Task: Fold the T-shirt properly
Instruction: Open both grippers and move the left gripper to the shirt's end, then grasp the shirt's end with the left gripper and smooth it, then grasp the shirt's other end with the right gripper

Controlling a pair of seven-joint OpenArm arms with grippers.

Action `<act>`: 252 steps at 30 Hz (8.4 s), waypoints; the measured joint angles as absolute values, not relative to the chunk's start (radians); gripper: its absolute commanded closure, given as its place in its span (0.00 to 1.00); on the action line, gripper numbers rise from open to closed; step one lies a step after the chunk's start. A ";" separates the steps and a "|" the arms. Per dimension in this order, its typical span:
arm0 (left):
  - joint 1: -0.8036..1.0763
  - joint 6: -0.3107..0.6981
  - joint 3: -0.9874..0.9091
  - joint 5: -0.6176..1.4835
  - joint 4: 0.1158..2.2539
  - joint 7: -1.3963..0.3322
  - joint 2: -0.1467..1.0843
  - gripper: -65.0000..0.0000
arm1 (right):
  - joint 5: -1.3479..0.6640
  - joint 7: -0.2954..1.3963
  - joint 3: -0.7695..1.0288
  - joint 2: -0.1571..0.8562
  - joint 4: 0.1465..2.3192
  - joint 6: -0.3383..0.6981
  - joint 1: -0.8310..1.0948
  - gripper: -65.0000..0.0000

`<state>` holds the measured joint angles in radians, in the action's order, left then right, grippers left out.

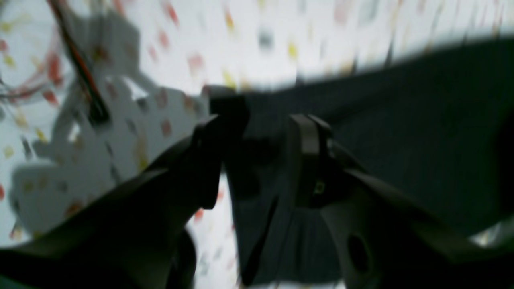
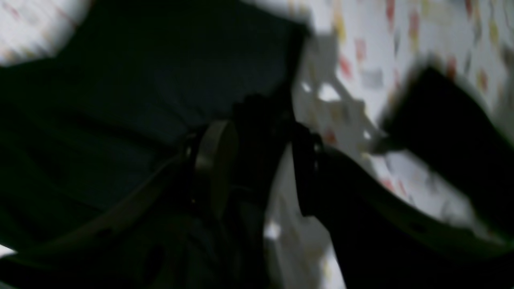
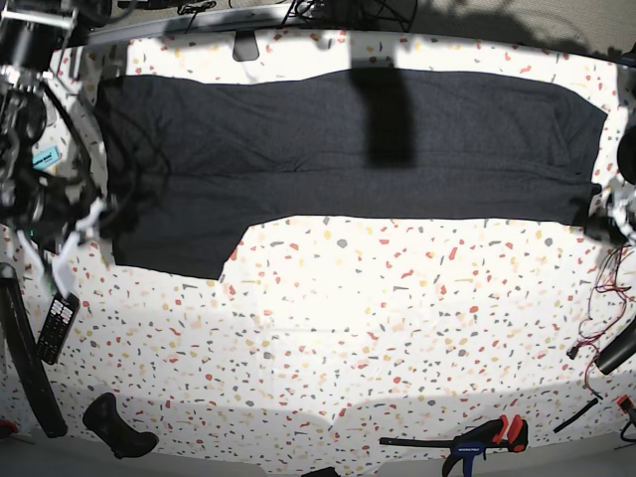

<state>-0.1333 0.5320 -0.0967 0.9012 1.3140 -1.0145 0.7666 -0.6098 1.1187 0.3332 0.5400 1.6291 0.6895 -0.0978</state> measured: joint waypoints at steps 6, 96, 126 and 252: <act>-0.129 0.533 -0.098 0.907 1.314 -1.005 0.585 0.61 | -0.627 1.077 0.333 0.535 1.608 0.686 -0.203 0.60; -0.180 0.628 -0.098 0.869 1.400 -0.997 0.482 0.61 | -0.754 1.216 0.333 0.461 1.990 0.693 0.625 1.00; -0.172 0.526 -0.098 0.457 1.400 -1.121 0.557 0.59 | -0.477 1.077 0.456 0.524 1.990 0.697 0.673 1.00; 0.050 0.339 -0.098 0.236 1.504 -0.815 0.513 1.00 | -0.781 1.074 0.458 0.522 1.991 0.693 0.398 1.00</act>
